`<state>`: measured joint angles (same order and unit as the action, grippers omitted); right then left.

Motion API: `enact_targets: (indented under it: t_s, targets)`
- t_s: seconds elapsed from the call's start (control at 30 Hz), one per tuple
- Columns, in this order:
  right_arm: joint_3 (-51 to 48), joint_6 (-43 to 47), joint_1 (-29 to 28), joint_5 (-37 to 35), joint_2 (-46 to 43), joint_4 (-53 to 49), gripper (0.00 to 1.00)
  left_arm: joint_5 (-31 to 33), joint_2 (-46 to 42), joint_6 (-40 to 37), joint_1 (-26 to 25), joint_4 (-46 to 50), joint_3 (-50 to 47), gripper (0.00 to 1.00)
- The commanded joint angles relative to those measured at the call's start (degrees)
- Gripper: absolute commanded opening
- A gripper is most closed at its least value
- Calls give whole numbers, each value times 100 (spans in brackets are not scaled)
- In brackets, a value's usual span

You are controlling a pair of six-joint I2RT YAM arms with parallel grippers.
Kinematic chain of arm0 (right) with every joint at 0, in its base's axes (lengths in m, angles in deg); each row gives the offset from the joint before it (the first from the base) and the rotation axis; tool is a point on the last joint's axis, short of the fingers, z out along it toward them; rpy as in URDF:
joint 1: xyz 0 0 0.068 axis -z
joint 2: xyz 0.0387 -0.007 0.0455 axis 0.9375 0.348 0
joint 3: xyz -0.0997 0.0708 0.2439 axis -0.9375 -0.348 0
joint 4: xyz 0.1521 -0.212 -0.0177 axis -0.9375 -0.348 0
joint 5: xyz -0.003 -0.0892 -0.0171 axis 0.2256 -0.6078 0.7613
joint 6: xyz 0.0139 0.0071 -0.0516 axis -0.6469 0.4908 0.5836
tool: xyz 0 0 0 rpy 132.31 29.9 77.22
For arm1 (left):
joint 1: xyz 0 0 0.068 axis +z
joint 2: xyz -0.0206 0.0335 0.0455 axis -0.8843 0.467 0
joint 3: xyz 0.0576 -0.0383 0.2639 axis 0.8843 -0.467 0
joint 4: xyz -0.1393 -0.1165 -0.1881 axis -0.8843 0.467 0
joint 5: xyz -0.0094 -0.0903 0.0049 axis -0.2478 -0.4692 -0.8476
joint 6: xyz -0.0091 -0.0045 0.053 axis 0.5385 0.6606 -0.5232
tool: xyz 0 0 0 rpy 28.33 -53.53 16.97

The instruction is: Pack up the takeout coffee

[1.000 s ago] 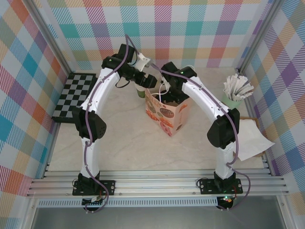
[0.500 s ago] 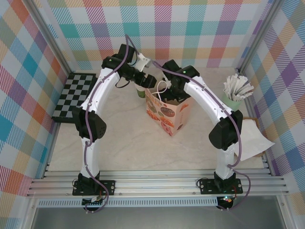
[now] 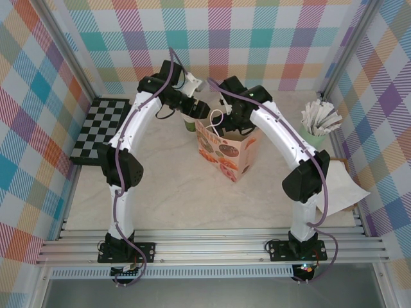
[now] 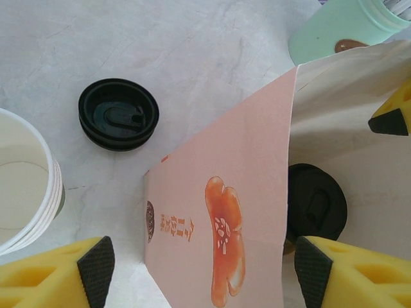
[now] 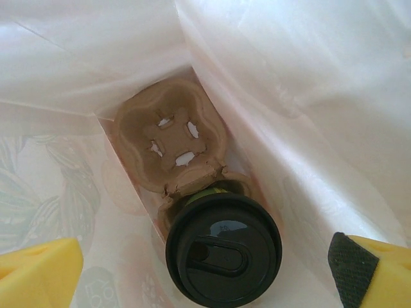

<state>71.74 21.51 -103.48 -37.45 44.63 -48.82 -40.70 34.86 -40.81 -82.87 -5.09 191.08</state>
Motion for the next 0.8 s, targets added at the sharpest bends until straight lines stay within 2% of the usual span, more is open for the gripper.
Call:
enact_targets:
  t_s: [0.0,0.13,0.37,0.63,0.77]
  targets:
    - [-77,-28,-43,-121,-243,92,100,-148,-251,24,54,142,-111,72]
    - [-121,135,-97,-160,-277,172,100,-165,-286,24,58,137,-130,62]
    - [-315,522,-179,-332,-496,601,100,-167,-277,72,60,126,-131,38]
    - [-765,875,-184,-303,-837,1189,100,-169,-311,140,60,107,-143,21]
    - [-780,1014,-184,-307,-879,1318,100,-174,-364,156,58,91,-166,15]
